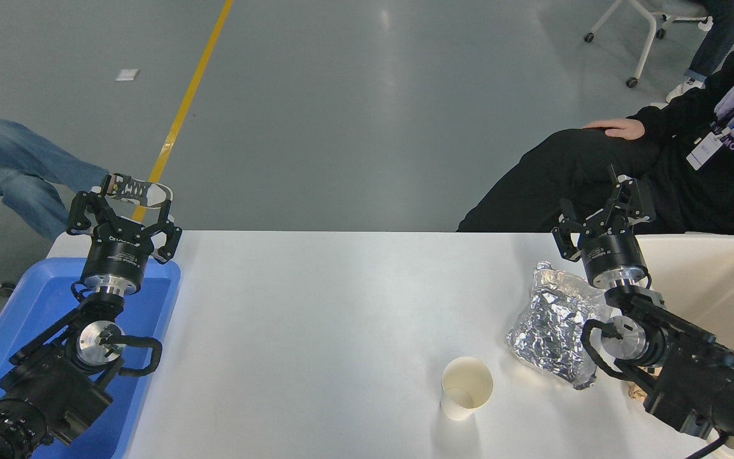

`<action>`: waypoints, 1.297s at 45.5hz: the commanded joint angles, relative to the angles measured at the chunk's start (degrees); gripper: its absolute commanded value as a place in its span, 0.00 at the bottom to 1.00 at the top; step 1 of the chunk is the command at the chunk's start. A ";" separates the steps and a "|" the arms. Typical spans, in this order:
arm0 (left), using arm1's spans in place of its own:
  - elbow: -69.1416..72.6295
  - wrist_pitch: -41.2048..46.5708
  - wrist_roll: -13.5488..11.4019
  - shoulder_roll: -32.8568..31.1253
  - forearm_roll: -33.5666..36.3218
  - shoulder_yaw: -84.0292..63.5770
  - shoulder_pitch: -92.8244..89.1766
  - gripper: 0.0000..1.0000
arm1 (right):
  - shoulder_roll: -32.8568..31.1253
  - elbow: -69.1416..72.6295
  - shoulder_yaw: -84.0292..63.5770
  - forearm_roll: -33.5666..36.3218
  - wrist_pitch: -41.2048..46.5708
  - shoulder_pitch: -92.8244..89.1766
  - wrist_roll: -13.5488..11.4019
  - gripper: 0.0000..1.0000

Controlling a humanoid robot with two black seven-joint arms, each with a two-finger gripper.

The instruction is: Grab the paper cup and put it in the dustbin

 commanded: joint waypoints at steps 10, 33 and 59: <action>0.00 -0.01 -0.61 -0.01 0.02 0.04 0.00 0.99 | 0.06 -0.65 -0.18 0.00 0.04 -0.67 -0.05 1.00; 0.00 -0.01 -0.61 -0.01 0.02 0.04 0.00 0.99 | 0.06 -0.65 0.00 0.00 0.12 -0.32 0.03 1.00; 0.00 -0.01 -0.61 -0.01 0.02 0.04 0.00 0.99 | 1.64 -1.19 -0.44 0.00 0.12 -0.15 -0.05 1.00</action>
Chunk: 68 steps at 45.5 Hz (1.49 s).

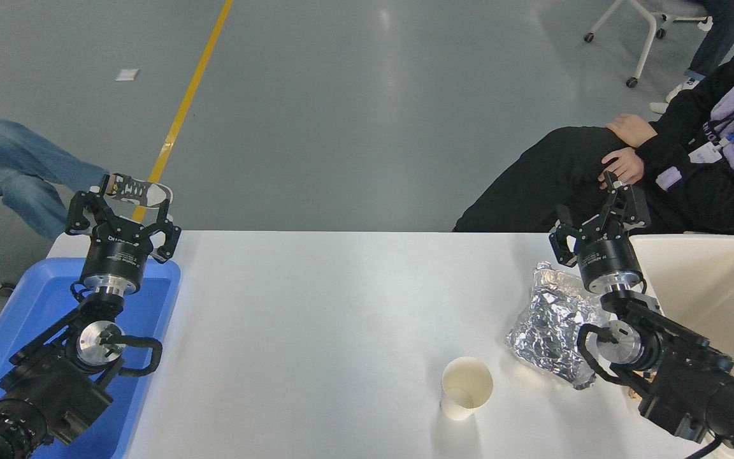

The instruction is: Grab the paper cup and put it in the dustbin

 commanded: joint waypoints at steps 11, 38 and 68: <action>0.00 0.00 -0.02 0.00 0.00 -0.09 0.00 0.99 | -1.97 -0.04 -6.47 0.00 0.51 2.01 -0.01 1.00; 0.00 0.00 0.07 0.09 0.00 -0.09 0.00 0.99 | -18.41 19.29 -75.02 -0.09 1.12 34.43 -0.01 1.00; 0.00 0.00 0.07 0.09 0.00 0.00 0.00 0.99 | -0.05 28.52 -105.36 -11.25 23.18 69.16 -20.01 1.00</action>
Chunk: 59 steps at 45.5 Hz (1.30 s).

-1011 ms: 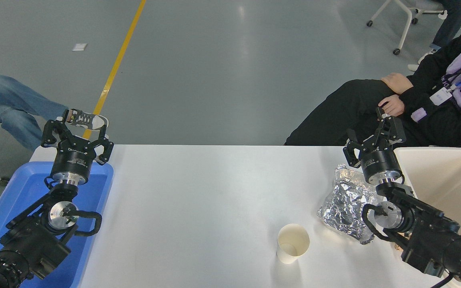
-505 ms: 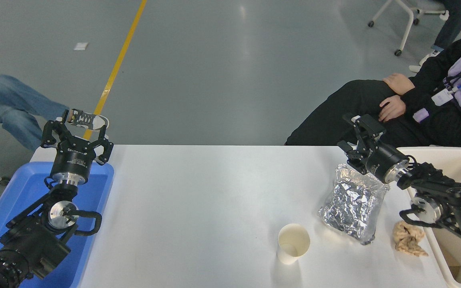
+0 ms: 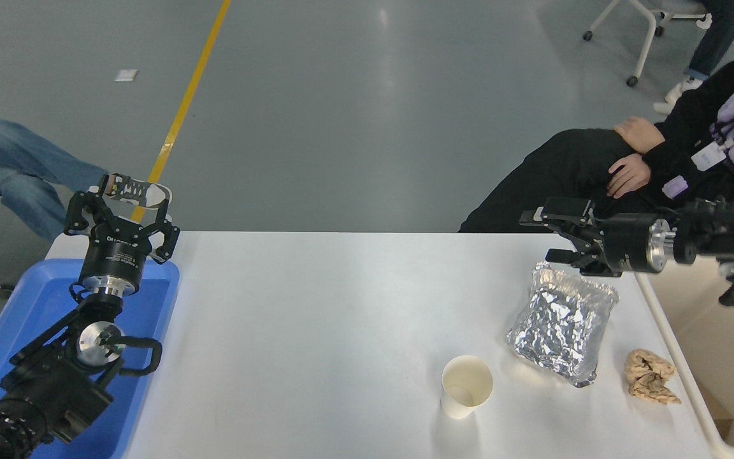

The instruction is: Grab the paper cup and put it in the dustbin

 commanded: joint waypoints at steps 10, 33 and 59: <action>0.00 0.04 -0.06 0.00 -0.01 0.03 0.00 0.99 | 9.74 8.27 -3.93 -4.77 12.11 20.20 -39.21 1.00; 0.00 0.04 -0.06 0.00 -0.01 0.03 0.00 0.99 | 9.13 18.47 -3.66 0.06 20.46 41.82 -40.90 1.00; 0.00 0.04 -0.06 0.00 -0.01 0.03 0.00 0.99 | 7.99 18.92 -4.37 1.47 20.46 43.76 -40.81 1.00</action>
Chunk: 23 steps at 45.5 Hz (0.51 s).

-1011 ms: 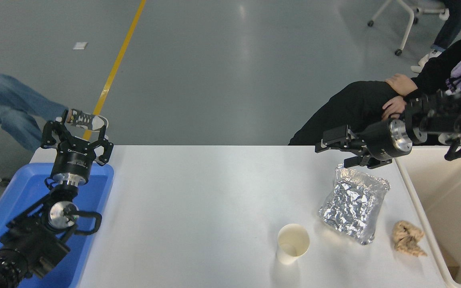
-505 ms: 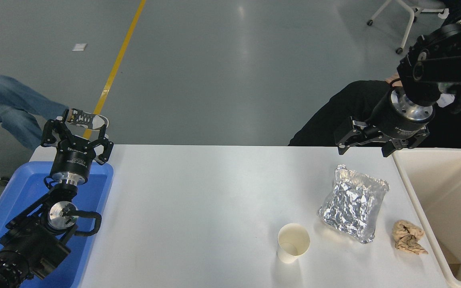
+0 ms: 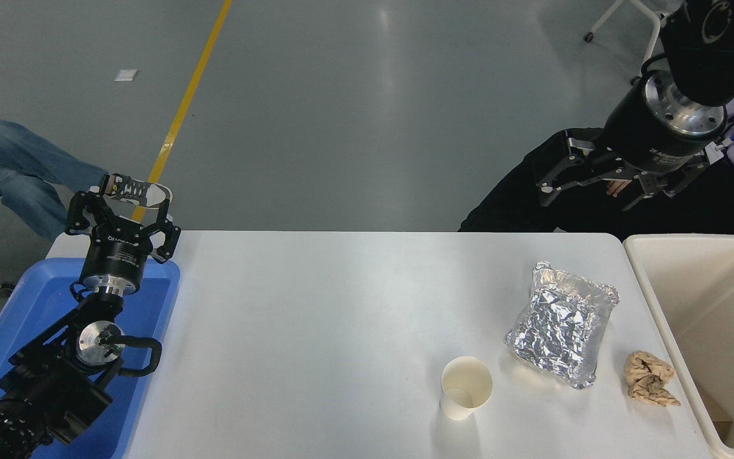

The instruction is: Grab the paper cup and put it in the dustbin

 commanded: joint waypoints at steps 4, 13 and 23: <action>0.00 -0.01 0.07 0.01 0.00 0.00 0.00 0.99 | 0.03 0.39 0.86 0.51 0.14 -1.01 -0.06 1.00; 0.00 -0.01 -0.02 0.01 0.00 0.00 0.00 0.99 | 1.70 -0.40 2.61 2.44 0.14 -9.54 -0.06 1.00; 0.00 -0.01 0.07 0.01 0.00 0.00 0.00 0.99 | 1.96 -1.28 7.35 2.44 0.14 -17.44 -0.06 1.00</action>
